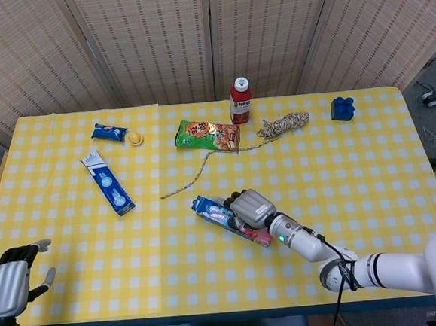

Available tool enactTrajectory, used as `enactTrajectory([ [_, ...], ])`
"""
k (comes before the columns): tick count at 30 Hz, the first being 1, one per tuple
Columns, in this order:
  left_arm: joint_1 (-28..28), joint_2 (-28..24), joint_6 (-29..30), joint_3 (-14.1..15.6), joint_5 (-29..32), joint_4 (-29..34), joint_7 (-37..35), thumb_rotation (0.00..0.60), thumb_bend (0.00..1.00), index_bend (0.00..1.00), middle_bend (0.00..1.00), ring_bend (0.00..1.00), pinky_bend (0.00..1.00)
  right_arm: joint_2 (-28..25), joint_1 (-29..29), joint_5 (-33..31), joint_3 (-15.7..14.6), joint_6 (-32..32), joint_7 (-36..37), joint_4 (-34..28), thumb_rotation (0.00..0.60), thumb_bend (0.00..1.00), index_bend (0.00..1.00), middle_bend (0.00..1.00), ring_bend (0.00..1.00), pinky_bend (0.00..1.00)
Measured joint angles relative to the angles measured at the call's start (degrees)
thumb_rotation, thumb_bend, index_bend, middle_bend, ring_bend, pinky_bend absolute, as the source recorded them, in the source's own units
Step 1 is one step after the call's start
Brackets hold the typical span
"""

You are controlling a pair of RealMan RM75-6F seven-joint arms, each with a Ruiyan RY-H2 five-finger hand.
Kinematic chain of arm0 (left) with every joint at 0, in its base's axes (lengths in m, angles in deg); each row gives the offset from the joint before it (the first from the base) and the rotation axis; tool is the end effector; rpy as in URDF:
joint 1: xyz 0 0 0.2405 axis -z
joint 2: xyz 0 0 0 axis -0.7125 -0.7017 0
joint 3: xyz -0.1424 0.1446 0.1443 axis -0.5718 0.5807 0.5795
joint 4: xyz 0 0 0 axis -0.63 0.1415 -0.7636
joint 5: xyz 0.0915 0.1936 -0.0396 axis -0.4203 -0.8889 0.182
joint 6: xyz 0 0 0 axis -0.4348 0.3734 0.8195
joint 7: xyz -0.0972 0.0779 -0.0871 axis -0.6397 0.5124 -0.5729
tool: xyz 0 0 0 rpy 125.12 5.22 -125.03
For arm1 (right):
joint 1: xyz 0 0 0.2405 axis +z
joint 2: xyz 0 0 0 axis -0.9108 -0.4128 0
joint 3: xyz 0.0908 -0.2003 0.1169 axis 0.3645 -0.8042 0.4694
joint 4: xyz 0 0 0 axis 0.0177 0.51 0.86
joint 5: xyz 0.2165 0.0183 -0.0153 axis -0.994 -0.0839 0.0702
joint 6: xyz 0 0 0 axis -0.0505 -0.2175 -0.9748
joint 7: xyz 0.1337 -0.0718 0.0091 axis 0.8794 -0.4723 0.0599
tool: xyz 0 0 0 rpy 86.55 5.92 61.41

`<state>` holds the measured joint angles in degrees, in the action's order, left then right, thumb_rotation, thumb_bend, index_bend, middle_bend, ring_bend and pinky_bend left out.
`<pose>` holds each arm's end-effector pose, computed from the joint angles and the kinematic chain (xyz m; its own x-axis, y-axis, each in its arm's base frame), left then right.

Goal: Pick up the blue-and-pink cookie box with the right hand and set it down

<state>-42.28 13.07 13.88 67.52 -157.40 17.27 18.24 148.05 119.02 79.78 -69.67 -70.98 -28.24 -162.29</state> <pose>-0.2904 0.1753 0.1255 0.4288 0.0098 0.9034 0.9028 0.0316 -0.4289 -0.0980 -0.3373 -0.0615 0.6285 -0.4125 0.6594 -0.7251 -0.6174 0.3050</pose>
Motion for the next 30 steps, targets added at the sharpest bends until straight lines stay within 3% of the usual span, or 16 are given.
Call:
enactTrajectory([
  [5,-0.1,-0.1,0.0,0.0,0.1,-0.2,-0.2,0.6,0.36,0.35,0.37,0.31,0.23,0.7,1.0,2.6,-0.3,0.0,0.7,-2.0,0.6,0.86,0.02,0.28,0.18,0.3],
  [7,-0.2,-0.1,0.1,0.1,0.2,-0.3,-0.4,0.6,0.36,0.35,0.37,0.31,0.23,0.7,1.2,3.8,-0.7,0.1,1.1,-3.2,0.6,0.79,0.02,0.28,0.18,0.3],
  [9,-0.3,-0.1,0.2,0.1,0.2,-0.4,-0.7,0.6,0.36,0.35,0.37,0.31,0.23,0.6,1.2,4.9,-1.1,-0.2,1.2,-4.1,0.6,0.62,0.02,0.28,0.18,0.3],
  [10,-0.4,0.0,0.2,0.1,0.2,-0.5,-0.8,0.6,0.36,0.35,0.37,0.31,0.23,0.5,1.1,5.3,-1.4,-0.9,0.8,-4.4,0.6,0.47,0.02,0.27,0.18,0.3],
  [13,-0.4,0.1,0.0,0.3,0.2,-0.8,-1.2,0.6,0.36,0.35,0.37,0.31,0.23,0.5,0.5,5.8,-2.4,-3.6,-1.9,-4.6,0.6,0.18,0.02,0.26,0.17,0.3],
  [16,-0.4,0.2,0.0,0.3,0.1,-1.1,-1.6,0.6,0.36,0.35,0.37,0.31,0.23,0.9,-0.5,5.2,-3.3,-7.3,-6.3,-4.9,0.6,0.06,0.02,0.25,0.17,0.3],
  [21,-0.4,0.2,0.2,0.3,-0.2,-1.4,-2.5,0.6,0.36,0.35,0.37,0.31,0.23,1.9,-2.8,2.5,-4.8,-12.9,-11.9,-5.9,0.6,0.01,0.02,0.25,0.16,0.3],
  [30,-1.0,0.3,0.1,0.6,0.1,-2.8,-4.3,0.6,0.36,0.35,0.37,0.31,0.23,3.3,-7.8,2.4,-8.5,-17.2,-11.8,-5.6,0.6,0.0,0.02,0.26,0.16,0.3],
])
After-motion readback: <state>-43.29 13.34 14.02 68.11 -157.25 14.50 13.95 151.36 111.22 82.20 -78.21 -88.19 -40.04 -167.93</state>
